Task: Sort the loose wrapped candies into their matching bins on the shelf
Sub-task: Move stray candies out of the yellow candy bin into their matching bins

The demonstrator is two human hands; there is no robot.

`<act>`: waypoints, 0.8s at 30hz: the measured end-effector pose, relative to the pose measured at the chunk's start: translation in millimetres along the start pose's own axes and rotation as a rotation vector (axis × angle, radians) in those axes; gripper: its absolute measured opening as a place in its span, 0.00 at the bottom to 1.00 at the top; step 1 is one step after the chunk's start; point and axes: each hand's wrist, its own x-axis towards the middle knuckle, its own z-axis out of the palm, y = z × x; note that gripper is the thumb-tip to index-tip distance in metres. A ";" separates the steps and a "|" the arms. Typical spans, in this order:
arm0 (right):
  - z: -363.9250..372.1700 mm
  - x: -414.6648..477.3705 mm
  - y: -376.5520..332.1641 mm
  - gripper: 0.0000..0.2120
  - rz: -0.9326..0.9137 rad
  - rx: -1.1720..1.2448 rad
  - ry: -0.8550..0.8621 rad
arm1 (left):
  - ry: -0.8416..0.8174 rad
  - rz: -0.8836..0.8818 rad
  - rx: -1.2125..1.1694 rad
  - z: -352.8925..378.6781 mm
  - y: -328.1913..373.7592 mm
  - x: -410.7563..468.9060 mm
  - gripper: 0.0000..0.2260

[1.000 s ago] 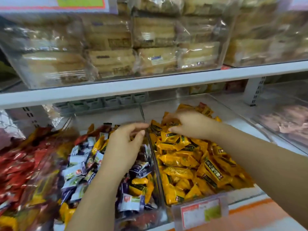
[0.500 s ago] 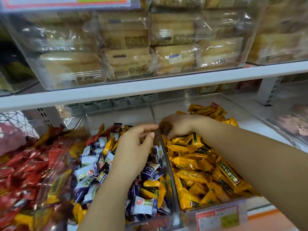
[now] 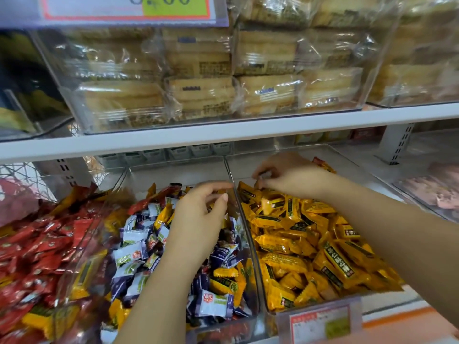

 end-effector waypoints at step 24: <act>47.9 56.0 6.1 0.26 0.088 -0.094 -0.216 | 0.246 -0.011 0.016 -10.6 -5.6 1.6 0.11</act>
